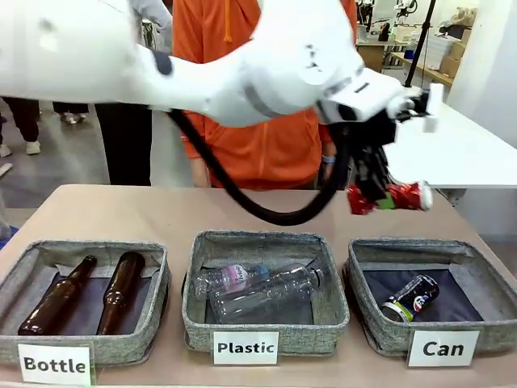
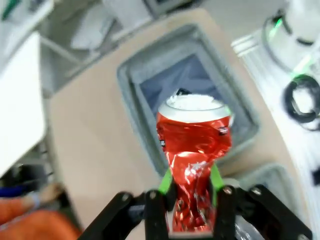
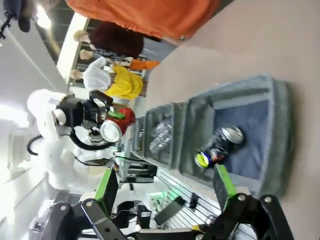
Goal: Sort the can waste into the basket.
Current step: Pick up the can waste from the table and place it in the right Fabric basket.
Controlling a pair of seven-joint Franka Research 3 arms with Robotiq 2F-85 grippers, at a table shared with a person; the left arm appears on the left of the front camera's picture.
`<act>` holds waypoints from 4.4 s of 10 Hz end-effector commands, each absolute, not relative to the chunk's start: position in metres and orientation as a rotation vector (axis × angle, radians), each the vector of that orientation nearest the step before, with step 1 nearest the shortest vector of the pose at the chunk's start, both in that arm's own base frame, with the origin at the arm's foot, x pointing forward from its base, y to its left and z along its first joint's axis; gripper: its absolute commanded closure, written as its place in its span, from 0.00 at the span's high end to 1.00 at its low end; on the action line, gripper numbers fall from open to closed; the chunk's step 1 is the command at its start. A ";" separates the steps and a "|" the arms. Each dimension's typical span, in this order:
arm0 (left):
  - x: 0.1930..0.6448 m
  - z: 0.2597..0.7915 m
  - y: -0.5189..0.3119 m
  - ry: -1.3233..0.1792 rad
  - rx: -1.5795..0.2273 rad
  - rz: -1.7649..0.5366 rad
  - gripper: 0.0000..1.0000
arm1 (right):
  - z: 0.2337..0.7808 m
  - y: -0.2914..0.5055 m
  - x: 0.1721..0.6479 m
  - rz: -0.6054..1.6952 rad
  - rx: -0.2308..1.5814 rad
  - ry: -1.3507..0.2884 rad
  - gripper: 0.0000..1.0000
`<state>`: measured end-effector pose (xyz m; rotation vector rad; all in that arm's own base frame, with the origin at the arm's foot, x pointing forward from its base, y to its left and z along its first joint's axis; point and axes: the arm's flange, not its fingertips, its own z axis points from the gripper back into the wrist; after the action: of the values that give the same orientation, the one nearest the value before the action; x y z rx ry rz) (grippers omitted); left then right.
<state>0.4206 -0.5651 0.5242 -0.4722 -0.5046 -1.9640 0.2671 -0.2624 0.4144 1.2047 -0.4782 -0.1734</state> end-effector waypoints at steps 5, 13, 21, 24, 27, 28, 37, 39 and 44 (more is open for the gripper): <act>0.415 0.480 -0.650 -0.211 -0.394 -2.056 0.27 | 0.410 -0.273 0.258 -0.166 1.182 -0.498 1.00; 0.409 0.480 -0.653 -0.303 -0.358 -2.079 1.00 | 0.410 -0.273 0.258 -0.166 1.182 -0.498 1.00; 0.390 0.555 -0.484 -0.344 -0.482 -1.820 1.00 | 0.408 -0.175 0.338 0.000 1.156 -0.407 1.00; 0.355 0.549 -0.340 -0.400 -0.580 -1.451 1.00 | 0.399 -0.082 0.371 0.202 1.229 -0.302 1.00; 0.334 0.501 -0.175 -0.482 -0.833 -0.970 1.00 | 0.398 -0.048 0.380 0.160 1.490 -0.237 1.00; 0.331 0.484 -0.132 -0.506 -1.015 -0.813 1.00 | 0.399 -0.042 0.381 0.168 1.534 -0.225 1.00; 0.360 0.432 0.001 -0.605 -1.326 -0.426 1.00 | 0.397 -0.028 0.382 0.185 1.560 -0.232 1.00; 0.360 0.432 0.001 -0.605 -1.326 -0.426 1.00 | 0.397 -0.028 0.382 0.185 1.560 -0.232 1.00; 0.360 0.432 0.001 -0.605 -1.326 -0.426 1.00 | 0.397 -0.028 0.382 0.185 1.560 -0.232 1.00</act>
<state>0.3605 0.0002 0.4308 -1.3176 -0.6112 -0.4305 0.3830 -0.0289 0.3969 1.5654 -0.2426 0.1752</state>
